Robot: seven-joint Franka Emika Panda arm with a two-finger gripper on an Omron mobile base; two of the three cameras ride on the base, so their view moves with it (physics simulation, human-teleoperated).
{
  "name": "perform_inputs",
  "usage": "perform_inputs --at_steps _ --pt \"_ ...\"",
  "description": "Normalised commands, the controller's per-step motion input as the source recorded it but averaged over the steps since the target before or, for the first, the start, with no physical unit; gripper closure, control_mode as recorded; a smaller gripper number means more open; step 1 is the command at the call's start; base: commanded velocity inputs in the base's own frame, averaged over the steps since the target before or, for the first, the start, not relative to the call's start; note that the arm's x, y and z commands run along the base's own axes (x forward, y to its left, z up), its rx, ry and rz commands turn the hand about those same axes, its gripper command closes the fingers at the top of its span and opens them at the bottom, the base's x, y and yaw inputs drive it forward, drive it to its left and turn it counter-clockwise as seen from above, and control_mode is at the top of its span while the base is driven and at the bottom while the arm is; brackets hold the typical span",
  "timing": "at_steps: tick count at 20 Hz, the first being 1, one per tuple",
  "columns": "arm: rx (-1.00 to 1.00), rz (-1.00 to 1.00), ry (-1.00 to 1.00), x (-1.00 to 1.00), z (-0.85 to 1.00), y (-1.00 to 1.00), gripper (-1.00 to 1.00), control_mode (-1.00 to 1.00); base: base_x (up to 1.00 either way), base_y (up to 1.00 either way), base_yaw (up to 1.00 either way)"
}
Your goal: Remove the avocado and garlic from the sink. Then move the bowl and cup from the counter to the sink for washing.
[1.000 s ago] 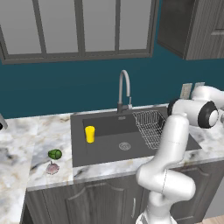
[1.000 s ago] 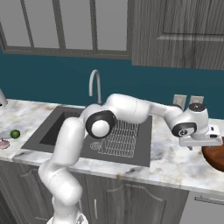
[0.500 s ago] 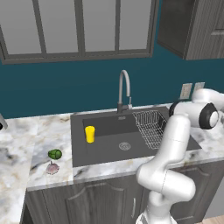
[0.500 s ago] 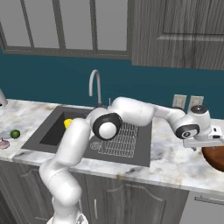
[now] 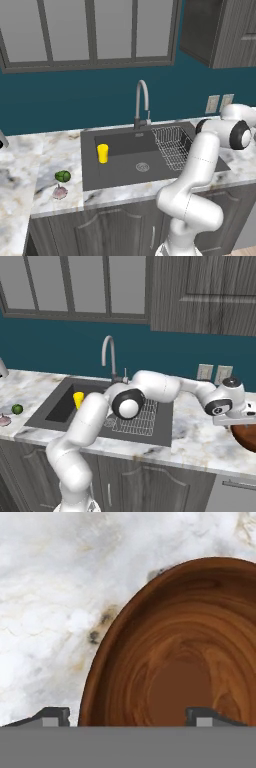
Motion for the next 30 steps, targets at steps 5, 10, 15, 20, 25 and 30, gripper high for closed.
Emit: perform_inputs --at_steps 5,10,15,20,25,30 --pt "0.0 0.0 0.02 0.0 -0.05 0.0 1.0 -1.0 0.0 0.0 0.0" --pt "0.0 0.0 0.13 0.0 -0.13 0.08 1.0 -1.0 0.0 0.0 0.0" --pt "0.0 0.01 0.04 -0.01 0.1 0.1 1.0 -1.0 0.0 0.0 0.0" --pt "-0.01 0.04 0.01 -0.08 0.33 0.06 1.0 -1.0 0.0 0.0 0.0" --pt "-0.01 0.03 -0.07 -0.22 0.38 0.11 1.0 -1.0 0.0 0.0 0.0" --pt "-0.04 0.05 -0.03 -0.2 0.41 0.21 1.0 -1.0 0.0 0.0 0.0"
